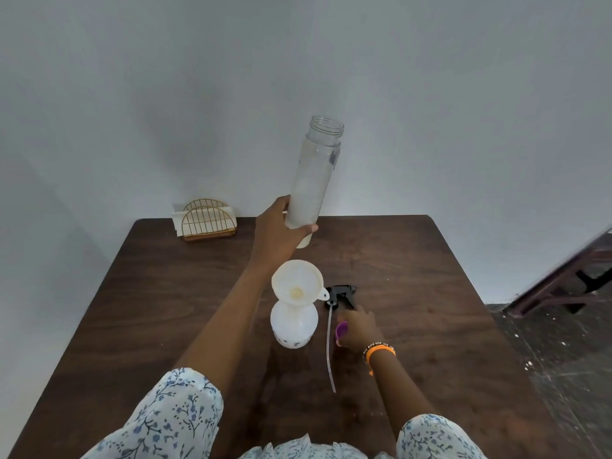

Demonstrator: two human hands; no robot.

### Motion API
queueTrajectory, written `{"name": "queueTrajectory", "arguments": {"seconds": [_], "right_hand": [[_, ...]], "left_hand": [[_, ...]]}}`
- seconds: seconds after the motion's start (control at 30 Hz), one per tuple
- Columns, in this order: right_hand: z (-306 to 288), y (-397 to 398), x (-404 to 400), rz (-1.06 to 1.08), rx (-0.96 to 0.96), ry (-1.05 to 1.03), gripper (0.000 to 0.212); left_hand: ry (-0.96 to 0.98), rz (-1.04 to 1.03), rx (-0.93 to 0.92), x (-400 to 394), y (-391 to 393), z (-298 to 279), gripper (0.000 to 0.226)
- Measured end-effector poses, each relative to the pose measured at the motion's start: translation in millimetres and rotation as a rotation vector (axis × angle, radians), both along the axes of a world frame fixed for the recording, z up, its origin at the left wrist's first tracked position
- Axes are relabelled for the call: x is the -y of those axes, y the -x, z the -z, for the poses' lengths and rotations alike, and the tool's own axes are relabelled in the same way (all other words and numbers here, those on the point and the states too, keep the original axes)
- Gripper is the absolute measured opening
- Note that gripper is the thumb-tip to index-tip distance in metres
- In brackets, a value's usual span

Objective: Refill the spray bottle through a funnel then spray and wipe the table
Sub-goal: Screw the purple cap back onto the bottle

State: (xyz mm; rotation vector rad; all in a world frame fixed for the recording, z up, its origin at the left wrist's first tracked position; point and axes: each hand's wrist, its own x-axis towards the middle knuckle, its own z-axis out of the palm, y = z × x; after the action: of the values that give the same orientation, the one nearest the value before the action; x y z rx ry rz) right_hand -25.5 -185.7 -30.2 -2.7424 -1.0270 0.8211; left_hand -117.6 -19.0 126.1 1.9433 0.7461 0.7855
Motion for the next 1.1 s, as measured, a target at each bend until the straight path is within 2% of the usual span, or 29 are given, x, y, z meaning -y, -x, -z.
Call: {"name": "queueTrajectory", "arguments": {"seconds": [0.17, 0.27, 0.43, 0.57, 0.7, 0.87, 1.1], "right_hand": [[4.8, 9.8, 2.2, -0.019, 0.085, -0.063, 0.041], [-5.8, 6.9, -1.1, -0.014, 0.105, -0.192, 0.031], [-55.3, -0.6, -16.0, 0.045, 0.117, -0.432, 0.036], [-111.6, -5.4, -27.4, 0.086, 0.147, -0.702, 0.037], [-162.9, -2.4, -41.3, 0.110, 0.097, -0.939, 0.037], [-218.9, 3.4, -57.1, 0.201, -0.078, -1.284, 0.032], [-271.1, -3.8, -79.4, 0.260, -0.265, -1.585, 0.029]], "left_hand": [[0.007, -0.004, -0.011, 1.7, 1.7, -1.1, 0.063], [0.013, -0.008, -0.014, 2.2, 2.7, -1.5, 0.063], [0.011, -0.029, -0.011, 0.7, 3.1, -4.8, 0.064], [0.014, -0.033, 0.017, -1.5, 4.1, -10.9, 0.064], [0.007, -0.053, 0.031, -2.8, 5.2, -16.3, 0.066], [0.004, -0.096, 0.050, -4.7, 6.7, -26.5, 0.073], [-0.007, -0.126, 0.048, -10.8, 11.2, -41.4, 0.072]]}}
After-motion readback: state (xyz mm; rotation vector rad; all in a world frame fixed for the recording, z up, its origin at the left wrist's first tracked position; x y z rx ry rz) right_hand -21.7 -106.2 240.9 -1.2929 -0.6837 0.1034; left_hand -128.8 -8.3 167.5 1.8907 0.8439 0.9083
